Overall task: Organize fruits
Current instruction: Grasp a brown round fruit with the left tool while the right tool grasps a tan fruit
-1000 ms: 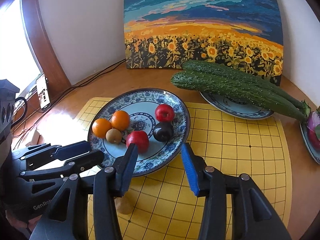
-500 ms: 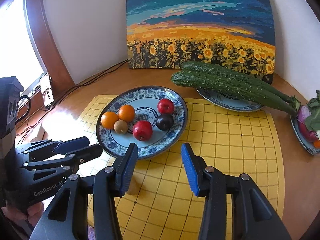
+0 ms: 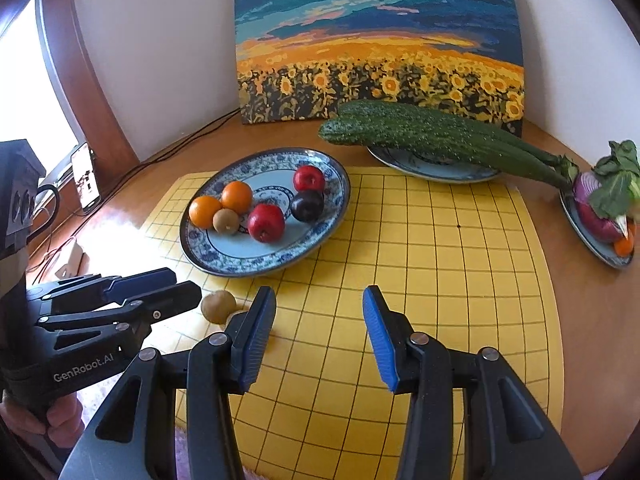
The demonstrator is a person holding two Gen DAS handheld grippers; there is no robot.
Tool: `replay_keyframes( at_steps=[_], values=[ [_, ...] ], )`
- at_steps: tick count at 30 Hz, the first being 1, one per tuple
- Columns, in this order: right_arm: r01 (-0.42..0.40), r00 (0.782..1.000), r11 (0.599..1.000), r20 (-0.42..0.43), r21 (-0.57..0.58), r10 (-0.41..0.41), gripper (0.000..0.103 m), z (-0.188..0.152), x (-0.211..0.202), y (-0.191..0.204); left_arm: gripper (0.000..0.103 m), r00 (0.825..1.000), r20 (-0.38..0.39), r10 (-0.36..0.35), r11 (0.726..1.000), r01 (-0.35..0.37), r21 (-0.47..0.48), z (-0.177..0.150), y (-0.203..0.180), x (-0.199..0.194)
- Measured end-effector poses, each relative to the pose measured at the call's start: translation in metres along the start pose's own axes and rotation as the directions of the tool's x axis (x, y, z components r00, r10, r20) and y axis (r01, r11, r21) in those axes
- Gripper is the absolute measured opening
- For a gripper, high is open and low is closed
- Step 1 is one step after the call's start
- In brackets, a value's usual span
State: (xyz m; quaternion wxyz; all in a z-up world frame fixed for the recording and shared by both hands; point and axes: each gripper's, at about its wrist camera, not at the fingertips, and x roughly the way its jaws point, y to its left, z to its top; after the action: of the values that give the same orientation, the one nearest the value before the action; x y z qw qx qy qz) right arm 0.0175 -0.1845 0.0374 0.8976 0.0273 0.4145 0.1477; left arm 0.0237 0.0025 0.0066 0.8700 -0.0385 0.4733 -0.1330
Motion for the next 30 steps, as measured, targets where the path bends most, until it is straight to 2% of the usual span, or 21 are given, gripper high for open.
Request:
replay_keyframes(
  at_steps=[10, 19, 30],
  values=[
    [-0.005, 1.000, 1.000, -0.011, 0.022, 0.006, 0.047, -0.008, 0.002, -0.005, 0.034, 1.000, -0.013, -0.027, 0.999, 0.027, 0.022, -0.005, -0.008, 0.006],
    [-0.011, 1.000, 1.000, -0.018, 0.027, 0.012, 0.047, -0.010, 0.005, -0.004, 0.022, 0.999, -0.021, -0.041, 0.999, 0.041, 0.016, -0.005, -0.008, 0.012],
    [-0.029, 0.999, 0.999, -0.023, 0.016, 0.029, 0.047, -0.011, 0.006, 0.003, 0.019, 0.999, -0.001, -0.032, 0.999, 0.032, 0.017, -0.006, -0.006, 0.005]
  ],
)
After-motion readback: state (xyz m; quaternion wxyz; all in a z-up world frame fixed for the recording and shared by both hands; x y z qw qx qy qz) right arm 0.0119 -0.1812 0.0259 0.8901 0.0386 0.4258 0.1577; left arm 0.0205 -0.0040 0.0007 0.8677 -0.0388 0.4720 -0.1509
